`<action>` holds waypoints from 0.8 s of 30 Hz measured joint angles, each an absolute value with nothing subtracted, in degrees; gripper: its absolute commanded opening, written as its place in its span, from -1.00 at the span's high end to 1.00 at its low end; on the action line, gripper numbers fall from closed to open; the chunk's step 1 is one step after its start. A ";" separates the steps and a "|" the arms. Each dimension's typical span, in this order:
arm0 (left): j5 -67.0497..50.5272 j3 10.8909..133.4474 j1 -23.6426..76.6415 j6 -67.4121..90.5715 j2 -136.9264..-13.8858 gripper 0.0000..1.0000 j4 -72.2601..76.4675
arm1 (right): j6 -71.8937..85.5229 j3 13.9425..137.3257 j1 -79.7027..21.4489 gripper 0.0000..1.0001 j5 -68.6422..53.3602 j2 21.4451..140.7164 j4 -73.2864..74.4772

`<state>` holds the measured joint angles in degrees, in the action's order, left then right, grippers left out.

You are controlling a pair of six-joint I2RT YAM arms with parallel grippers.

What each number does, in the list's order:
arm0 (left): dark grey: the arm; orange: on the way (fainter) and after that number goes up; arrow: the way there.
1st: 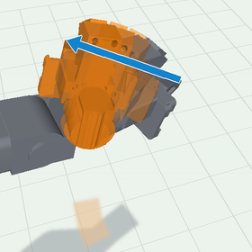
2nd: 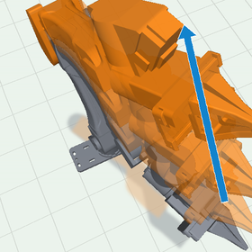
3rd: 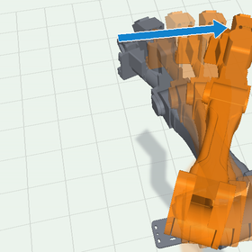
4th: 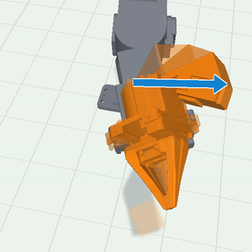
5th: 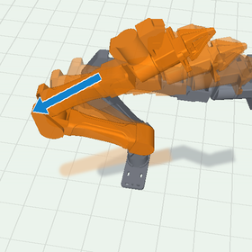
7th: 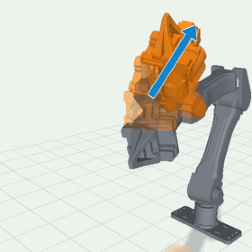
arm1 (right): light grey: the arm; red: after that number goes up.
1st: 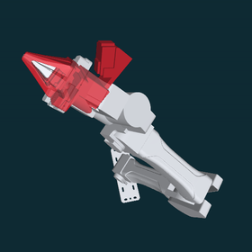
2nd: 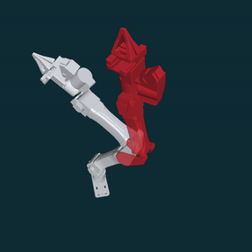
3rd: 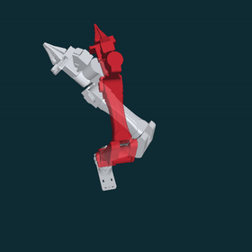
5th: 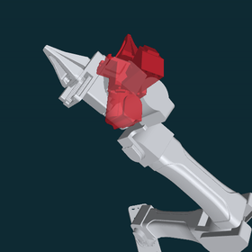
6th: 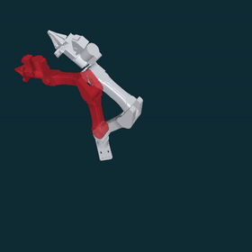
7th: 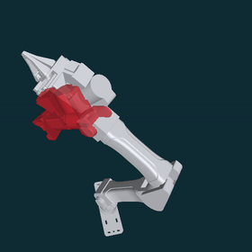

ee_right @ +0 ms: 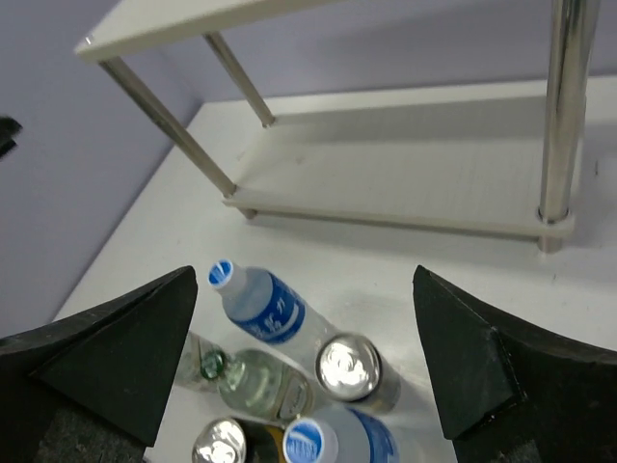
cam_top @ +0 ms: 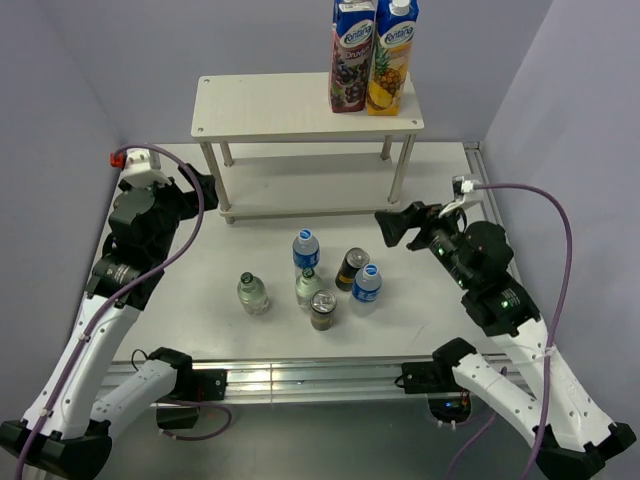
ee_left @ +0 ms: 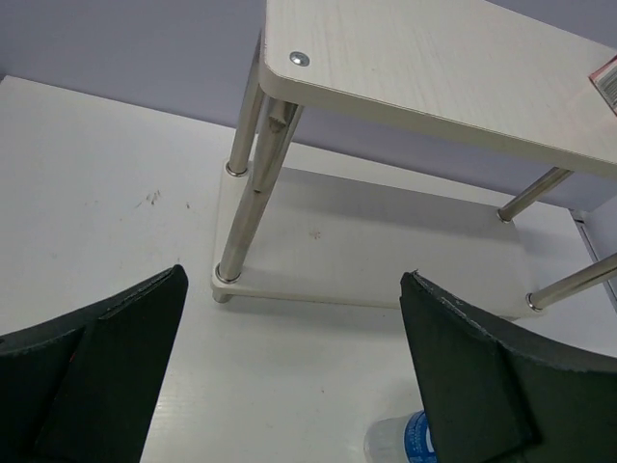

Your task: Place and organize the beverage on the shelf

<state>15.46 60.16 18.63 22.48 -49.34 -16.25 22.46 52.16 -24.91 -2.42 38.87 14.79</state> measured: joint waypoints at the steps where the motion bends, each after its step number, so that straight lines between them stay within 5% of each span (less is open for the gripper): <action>1: 15.79 59.96 18.63 22.13 -49.28 -0.99 -16.23 | 22.39 50.37 -26.94 -1.00 -0.43 37.28 15.16; 7: 16.56 59.64 18.63 21.67 -49.21 -0.99 -16.19 | 23.70 45.25 -36.80 -1.00 14.04 32.21 21.41; 13: 17.98 59.11 18.63 21.67 -49.10 -0.99 -16.27 | 33.06 45.47 -57.08 -1.00 41.56 37.89 32.05; 24: 19.94 58.13 18.63 21.41 -48.53 -0.99 -16.36 | 74.24 51.07 -88.38 -1.00 65.78 53.74 62.04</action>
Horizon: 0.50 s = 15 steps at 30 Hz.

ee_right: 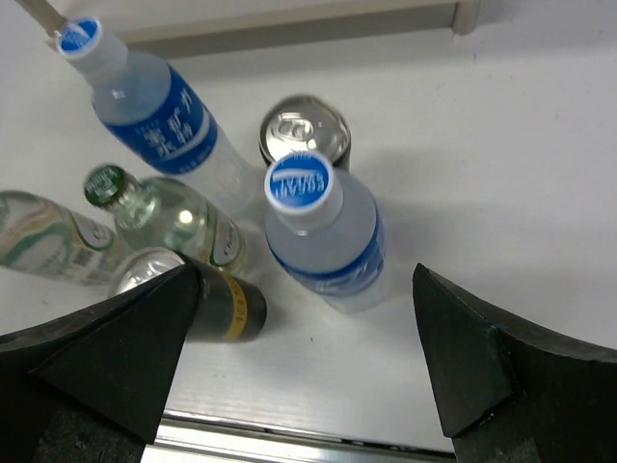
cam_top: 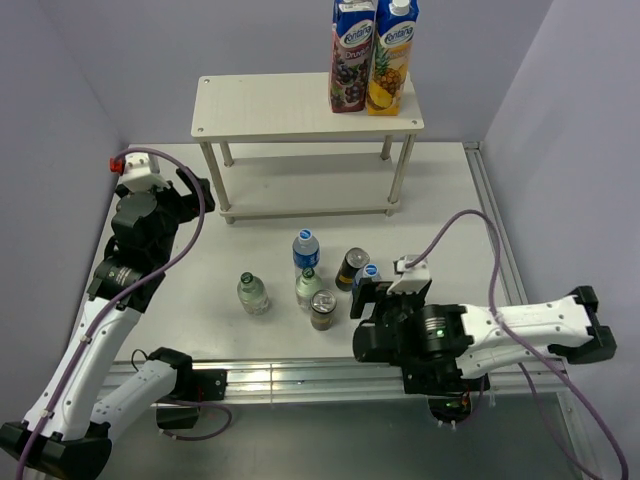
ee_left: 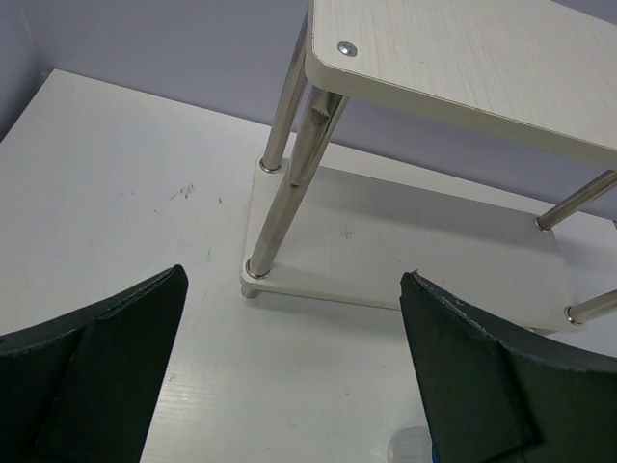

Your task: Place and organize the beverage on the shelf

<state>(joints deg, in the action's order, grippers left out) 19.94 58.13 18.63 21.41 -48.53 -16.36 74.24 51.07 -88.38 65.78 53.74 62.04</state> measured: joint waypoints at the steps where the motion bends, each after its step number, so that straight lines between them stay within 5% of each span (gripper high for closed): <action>1: 20.01 58.08 18.63 21.23 -48.45 -0.99 -16.38 | 78.76 51.24 -90.17 -1.00 66.50 55.94 64.95; 7: 19.97 58.06 18.63 20.67 -48.34 -0.99 -16.47 | 97.51 51.27 -93.14 -1.00 67.35 69.38 72.47; 15: 19.97 58.06 18.63 20.67 -47.88 -0.98 -16.60 | 96.25 43.29 -89.36 -1.00 67.48 64.18 67.79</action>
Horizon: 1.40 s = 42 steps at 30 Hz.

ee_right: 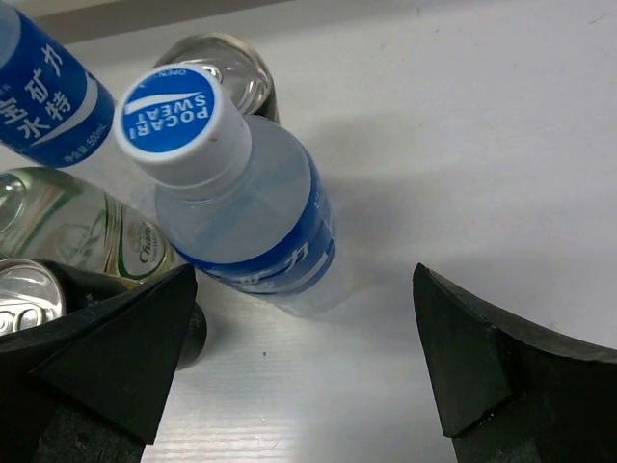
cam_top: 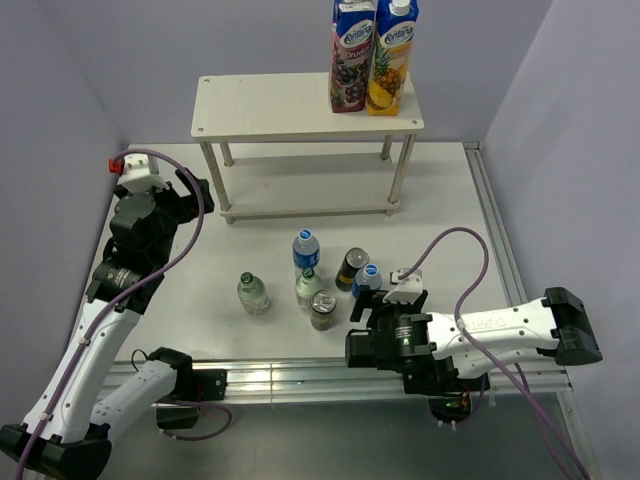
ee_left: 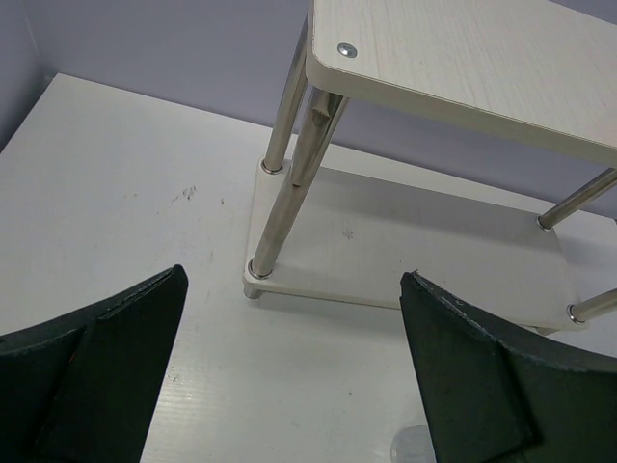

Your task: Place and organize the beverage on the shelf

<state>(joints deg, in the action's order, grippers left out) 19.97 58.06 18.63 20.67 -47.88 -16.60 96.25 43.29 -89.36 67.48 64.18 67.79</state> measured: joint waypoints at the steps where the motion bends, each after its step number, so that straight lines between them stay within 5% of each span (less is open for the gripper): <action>1: 19.97 58.04 18.63 20.67 -47.86 -0.99 -16.62 | 92.71 41.32 -87.81 -1.00 67.09 62.30 63.92; 7: 19.99 58.04 18.63 20.67 -47.83 -0.99 -16.64 | 76.95 33.17 -81.49 -1.00 63.75 55.13 43.55; 16: 20.01 58.04 18.63 20.67 -47.83 -0.98 -16.67 | 67.42 31.46 -78.41 -0.96 61.67 60.29 30.59; 17: 20.01 58.04 18.63 20.67 -47.83 -0.98 -16.67 | 67.02 31.42 -78.30 -0.90 61.63 60.69 30.00; 21: 20.01 58.04 18.63 20.67 -47.83 -0.98 -16.67 | 66.32 31.33 -77.41 -0.12 61.78 61.54 28.77; 26: 20.01 58.04 18.63 20.64 -47.86 -0.98 -16.69 | 66.74 31.33 -77.21 0.08 62.06 61.56 28.80; 31: 20.01 58.04 18.63 20.67 -47.86 -0.98 -16.69 | 66.78 31.46 -77.21 0.97 61.95 61.56 29.12; 42: 20.01 58.04 18.63 20.64 -47.83 -0.98 -16.71 | 67.99 45.47 -82.39 1.00 58.65 59.59 50.15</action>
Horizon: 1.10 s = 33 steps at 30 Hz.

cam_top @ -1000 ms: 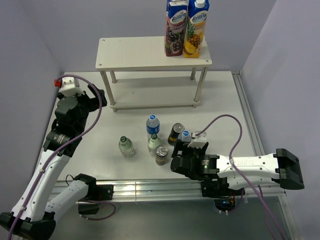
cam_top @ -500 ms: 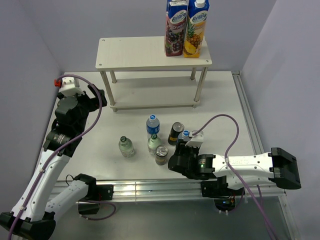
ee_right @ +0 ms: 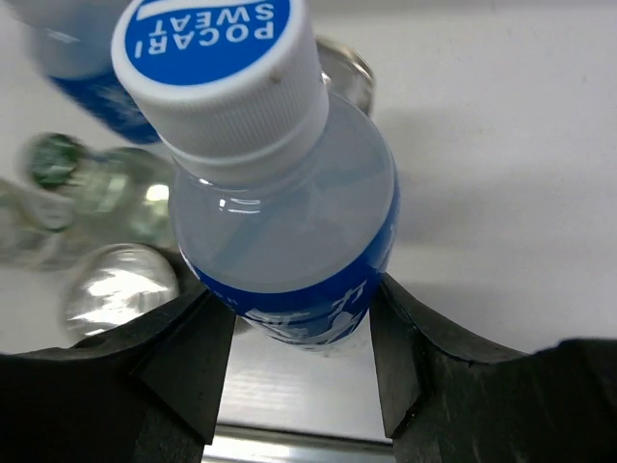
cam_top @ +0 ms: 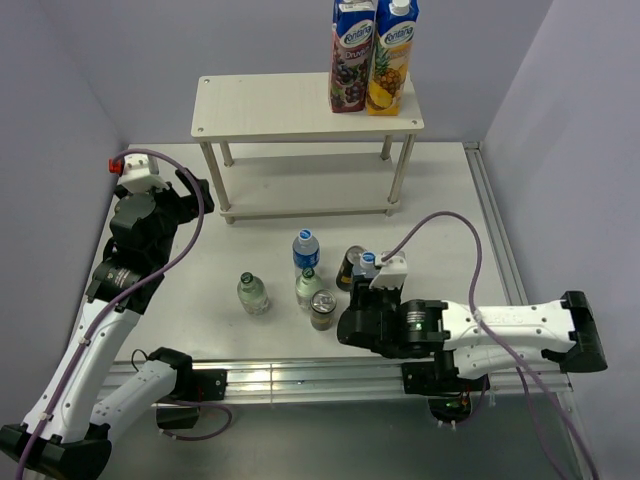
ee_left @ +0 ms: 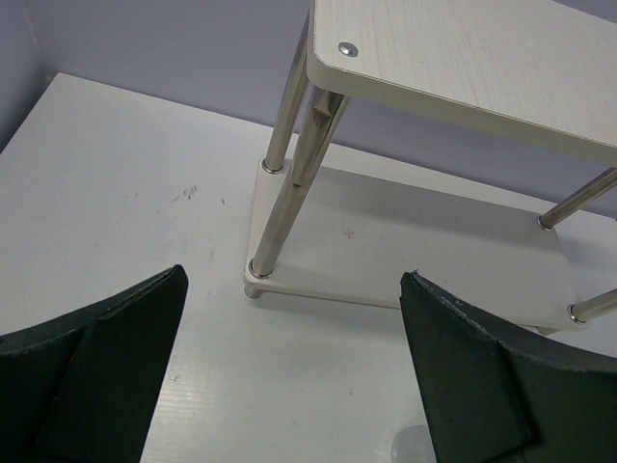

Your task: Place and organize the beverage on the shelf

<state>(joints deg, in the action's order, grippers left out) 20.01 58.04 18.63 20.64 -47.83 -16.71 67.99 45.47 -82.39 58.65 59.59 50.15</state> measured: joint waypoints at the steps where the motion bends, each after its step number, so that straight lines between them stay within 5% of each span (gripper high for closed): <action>1: 20.01 58.04 18.63 20.67 -47.83 -0.98 -16.71 | 67.77 48.12 -83.09 1.00 58.85 59.11 51.99; 6: 20.03 58.04 18.63 20.64 -47.77 -0.98 -16.80 | 56.58 64.05 -84.77 1.00 59.92 57.21 54.50; 13: 20.93 58.04 18.63 20.64 -47.24 -0.98 -16.99 | 23.14 84.86 -79.50 1.00 55.05 61.45 39.35; 24: 21.06 57.43 18.33 20.64 -46.57 -0.97 -17.02 | 2.98 145.69 -56.80 1.00 31.70 100.73 34.65; 33: 21.10 57.32 18.06 20.62 -45.91 -0.97 -17.02 | 0.91 144.03 -49.93 1.00 20.60 107.72 30.89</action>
